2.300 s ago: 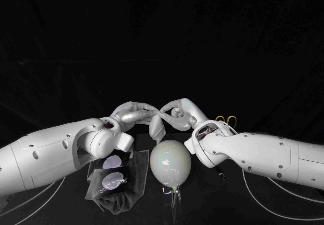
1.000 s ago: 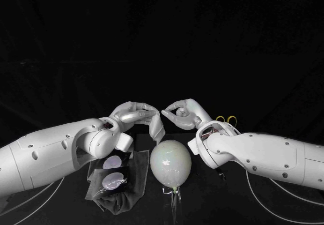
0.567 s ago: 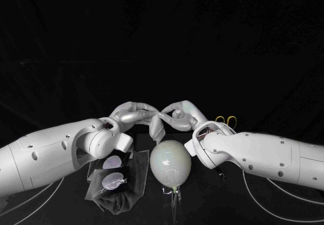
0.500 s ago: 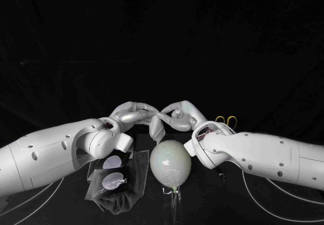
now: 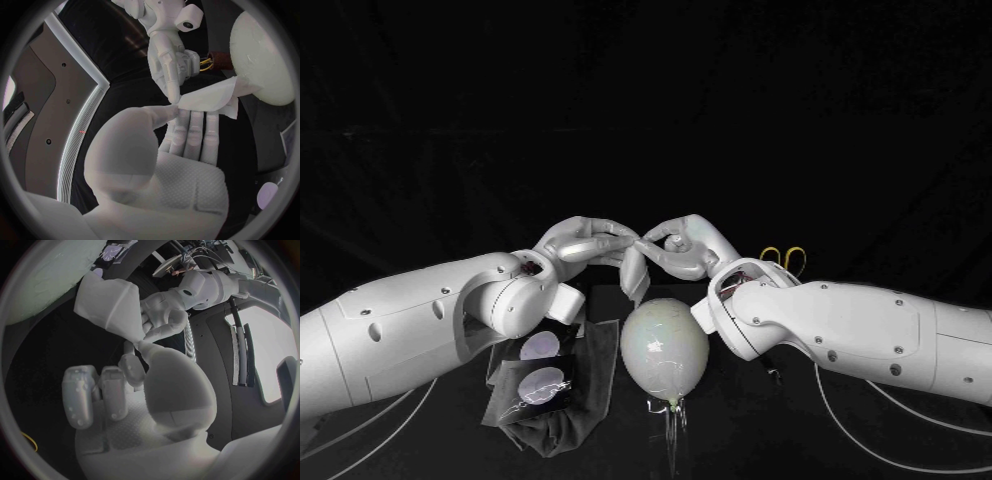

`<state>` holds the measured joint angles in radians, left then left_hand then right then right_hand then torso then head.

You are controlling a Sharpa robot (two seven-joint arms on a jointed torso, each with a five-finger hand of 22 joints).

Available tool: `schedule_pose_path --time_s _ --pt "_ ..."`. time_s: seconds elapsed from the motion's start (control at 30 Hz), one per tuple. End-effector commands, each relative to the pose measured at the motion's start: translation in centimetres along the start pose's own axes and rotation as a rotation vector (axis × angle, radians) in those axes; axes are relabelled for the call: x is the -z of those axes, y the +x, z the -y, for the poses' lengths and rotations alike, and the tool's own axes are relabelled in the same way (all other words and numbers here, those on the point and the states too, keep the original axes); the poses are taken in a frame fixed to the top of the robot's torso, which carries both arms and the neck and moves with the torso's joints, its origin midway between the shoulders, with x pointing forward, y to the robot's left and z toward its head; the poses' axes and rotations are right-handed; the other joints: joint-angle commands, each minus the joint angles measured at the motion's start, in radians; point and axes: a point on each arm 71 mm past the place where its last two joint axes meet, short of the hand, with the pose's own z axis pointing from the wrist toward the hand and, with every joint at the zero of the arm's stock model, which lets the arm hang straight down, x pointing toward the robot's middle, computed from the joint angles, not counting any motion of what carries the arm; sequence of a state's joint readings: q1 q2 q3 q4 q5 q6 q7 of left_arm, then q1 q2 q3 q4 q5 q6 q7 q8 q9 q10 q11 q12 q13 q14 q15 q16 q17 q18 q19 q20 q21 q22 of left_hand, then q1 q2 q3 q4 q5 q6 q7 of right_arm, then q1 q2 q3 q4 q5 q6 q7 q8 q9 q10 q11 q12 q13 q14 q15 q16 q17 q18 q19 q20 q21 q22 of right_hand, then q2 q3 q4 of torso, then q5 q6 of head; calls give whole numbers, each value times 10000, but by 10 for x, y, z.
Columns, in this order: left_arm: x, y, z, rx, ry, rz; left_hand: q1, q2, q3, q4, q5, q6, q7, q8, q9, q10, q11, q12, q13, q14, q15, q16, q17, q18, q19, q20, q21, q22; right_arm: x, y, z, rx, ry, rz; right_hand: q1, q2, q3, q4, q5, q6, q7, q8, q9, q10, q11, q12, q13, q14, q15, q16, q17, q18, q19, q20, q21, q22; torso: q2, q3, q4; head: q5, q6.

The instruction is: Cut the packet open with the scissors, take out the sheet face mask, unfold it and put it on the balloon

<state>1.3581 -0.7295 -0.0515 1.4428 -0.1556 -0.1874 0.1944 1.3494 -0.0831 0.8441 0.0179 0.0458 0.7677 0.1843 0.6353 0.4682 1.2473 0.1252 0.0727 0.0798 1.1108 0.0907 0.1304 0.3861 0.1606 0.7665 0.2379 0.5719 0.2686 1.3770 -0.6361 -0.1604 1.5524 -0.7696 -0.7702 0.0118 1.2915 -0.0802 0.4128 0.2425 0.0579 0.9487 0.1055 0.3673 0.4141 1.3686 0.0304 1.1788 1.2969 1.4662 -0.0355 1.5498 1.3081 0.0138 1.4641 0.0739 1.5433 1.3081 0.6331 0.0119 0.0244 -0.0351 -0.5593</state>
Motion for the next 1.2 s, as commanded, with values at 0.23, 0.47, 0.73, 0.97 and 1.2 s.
schedule_pose_path --time_s 0.23,0.47,0.73,0.97,1.2 --pt "-1 4 3 -12 202 -184 34 36 71 10 30 0 42 38 2962 63 -16 53 -4 67 13 -4 14 205 -39 -26 47 8 -1 1 -2 -32 -195 -25 761 332 386 -547 -41 291 -135 212 89 143 -149 177 111 990 -113 60 2426 -109 1008 -88 158 2589 1 0 -1 -15 -20" --pt "-1 5 3 -29 205 -221 34 36 71 10 30 0 42 38 2962 63 -16 53 -4 67 13 -4 14 205 -39 -26 47 8 -1 2 -3 -35 -218 4 903 201 383 -755 -63 371 -199 367 174 225 -203 272 178 991 -159 60 2428 -123 1036 -135 213 2607 -2 -3 -1 -22 -44" --pt "-1 4 3 -42 202 -203 28 27 78 9 30 -10 42 57 2978 65 -16 55 -1 68 13 -3 16 202 -44 -29 62 15 -1 0 -2 -27 -202 201 1021 232 458 -899 -61 514 -293 602 298 441 -284 602 410 1008 -227 107 2490 -138 1067 -194 275 2627 0 -2 0 -19 -44" --pt "-1 3 3 -73 204 -136 28 27 78 9 30 -10 42 57 2978 65 -16 55 -1 68 13 -3 16 202 -44 -29 62 15 0 -4 0 -24 -126 333 1057 277 556 -959 -81 599 -346 789 405 569 -334 794 551 1023 -272 146 2542 -138 1067 -239 275 2627 0 2 -6 -5 -41" --pt "0 1 3 -142 213 -25 26 24 82 7 30 -13 41 66 2985 66 -17 57 1 70 12 -2 18 202 -46 -30 69 19 2 -8 3 -83 0 392 1049 272 566 -961 -89 602 -351 816 423 568 -340 779 542 1021 -279 140 2533 -138 1067 -247 275 2627 -2 1 -6 3 -35"
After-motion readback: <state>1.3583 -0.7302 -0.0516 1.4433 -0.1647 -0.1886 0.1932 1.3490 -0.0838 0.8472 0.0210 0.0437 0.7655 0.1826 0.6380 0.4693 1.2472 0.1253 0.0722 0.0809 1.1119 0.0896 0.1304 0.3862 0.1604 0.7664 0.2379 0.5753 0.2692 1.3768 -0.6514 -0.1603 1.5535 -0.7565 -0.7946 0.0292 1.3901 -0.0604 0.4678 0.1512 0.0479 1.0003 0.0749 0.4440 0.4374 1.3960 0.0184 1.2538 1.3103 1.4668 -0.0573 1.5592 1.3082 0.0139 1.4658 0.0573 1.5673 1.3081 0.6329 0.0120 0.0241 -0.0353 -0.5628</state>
